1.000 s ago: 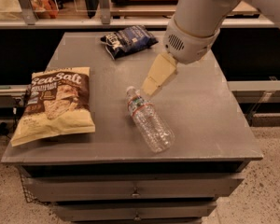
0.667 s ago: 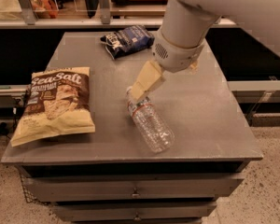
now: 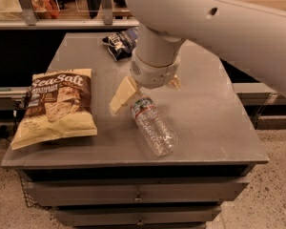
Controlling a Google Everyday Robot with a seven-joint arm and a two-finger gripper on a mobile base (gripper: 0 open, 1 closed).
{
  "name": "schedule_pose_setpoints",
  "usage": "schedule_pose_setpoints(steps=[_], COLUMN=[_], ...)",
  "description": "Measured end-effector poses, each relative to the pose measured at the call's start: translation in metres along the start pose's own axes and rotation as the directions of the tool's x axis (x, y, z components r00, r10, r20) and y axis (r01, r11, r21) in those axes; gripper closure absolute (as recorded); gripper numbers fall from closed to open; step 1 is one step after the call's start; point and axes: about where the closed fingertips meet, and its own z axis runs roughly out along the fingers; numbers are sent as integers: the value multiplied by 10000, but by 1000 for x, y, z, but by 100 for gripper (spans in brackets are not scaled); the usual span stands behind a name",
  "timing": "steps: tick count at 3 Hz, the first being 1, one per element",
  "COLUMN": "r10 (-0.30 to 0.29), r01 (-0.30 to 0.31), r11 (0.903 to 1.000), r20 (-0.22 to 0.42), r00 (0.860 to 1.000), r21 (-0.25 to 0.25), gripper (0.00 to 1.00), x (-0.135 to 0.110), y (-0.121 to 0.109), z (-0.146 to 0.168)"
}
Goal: Place water bottle upright
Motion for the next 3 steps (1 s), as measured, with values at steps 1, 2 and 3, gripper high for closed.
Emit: schedule_pose_setpoints(steps=[1,2,3], r10=[127,298,480], r01=[-124,-291,-476], r11=[9997,9984,9959], r20=[-142,-139,-43], r00=[9998,9995,9988], r21=[223,489,773], gripper=[0,18,50], x=[-2,-7,-12], y=[10,13,10], z=[15,21,19])
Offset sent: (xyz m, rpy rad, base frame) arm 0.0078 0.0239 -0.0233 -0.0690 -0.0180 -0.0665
